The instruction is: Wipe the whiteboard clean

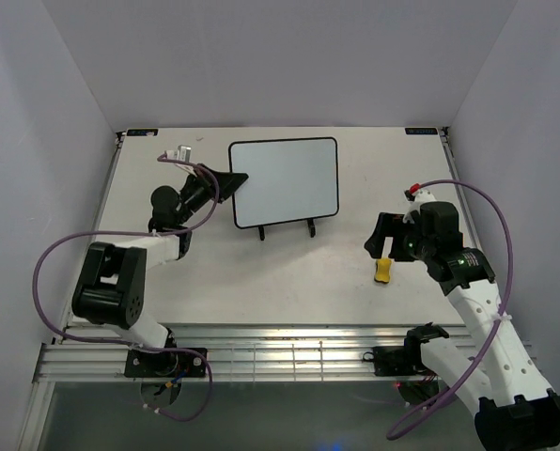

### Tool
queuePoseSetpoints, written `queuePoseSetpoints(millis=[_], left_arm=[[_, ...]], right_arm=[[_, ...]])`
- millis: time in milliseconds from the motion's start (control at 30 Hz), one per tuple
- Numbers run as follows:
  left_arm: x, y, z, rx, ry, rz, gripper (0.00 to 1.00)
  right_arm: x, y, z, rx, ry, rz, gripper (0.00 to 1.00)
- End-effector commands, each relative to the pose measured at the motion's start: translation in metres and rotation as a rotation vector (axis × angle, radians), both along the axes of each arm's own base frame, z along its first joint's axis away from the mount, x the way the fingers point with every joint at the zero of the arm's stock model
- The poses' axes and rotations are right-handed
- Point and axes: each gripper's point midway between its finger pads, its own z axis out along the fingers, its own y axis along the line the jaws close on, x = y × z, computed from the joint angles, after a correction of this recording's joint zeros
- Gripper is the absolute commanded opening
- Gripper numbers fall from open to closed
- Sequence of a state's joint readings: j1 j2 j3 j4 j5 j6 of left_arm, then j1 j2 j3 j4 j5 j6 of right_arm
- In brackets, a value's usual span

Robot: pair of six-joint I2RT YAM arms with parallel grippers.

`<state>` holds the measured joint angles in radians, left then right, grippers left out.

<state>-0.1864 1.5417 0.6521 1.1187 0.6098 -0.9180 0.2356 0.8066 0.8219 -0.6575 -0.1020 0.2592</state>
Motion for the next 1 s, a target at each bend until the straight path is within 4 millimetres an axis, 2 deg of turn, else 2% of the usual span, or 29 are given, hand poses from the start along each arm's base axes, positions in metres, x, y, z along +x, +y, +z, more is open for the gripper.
queuePoseSetpoints(millis=[0, 67, 100, 300, 333, 367, 433, 700, 967], left_arm=[[-0.018, -0.002, 0.063, -0.065, -0.318, -0.171, 0.00], [-0.009, -0.004, 0.065, -0.063, -0.345, -0.192, 0.00], [-0.002, -0.005, 0.053, -0.053, -0.327, -0.202, 0.00], [0.024, -0.008, 0.040, -0.006, -0.371, -0.232, 0.00], [0.031, -0.009, 0.029, -0.006, -0.342, -0.241, 0.00], [0.036, -0.009, 0.032, -0.012, -0.348, -0.248, 0.00], [0.043, -0.010, 0.026, -0.012, -0.339, -0.246, 0.00], [0.056, -0.003, 0.026, -0.017, -0.350, -0.220, 0.00], [0.069, 0.001, 0.005, -0.003, -0.325, -0.236, 0.00]], right_arm=[[-0.005, 0.001, -0.006, -0.010, 0.021, 0.032, 0.90], [-0.006, 0.001, -0.012, -0.015, 0.047, 0.035, 0.90], [-0.006, 0.002, -0.014, -0.013, 0.053, 0.041, 0.90], [-0.006, 0.004, -0.012, -0.005, 0.043, 0.054, 0.90], [-0.006, 0.004, -0.013, -0.006, 0.048, 0.052, 0.90], [-0.006, 0.004, -0.013, -0.007, 0.051, 0.052, 0.90], [-0.007, 0.004, -0.015, -0.009, 0.069, 0.054, 0.90], [-0.007, 0.004, -0.021, -0.014, 0.078, 0.058, 0.90], [-0.008, 0.004, -0.023, -0.017, 0.078, 0.067, 0.90]])
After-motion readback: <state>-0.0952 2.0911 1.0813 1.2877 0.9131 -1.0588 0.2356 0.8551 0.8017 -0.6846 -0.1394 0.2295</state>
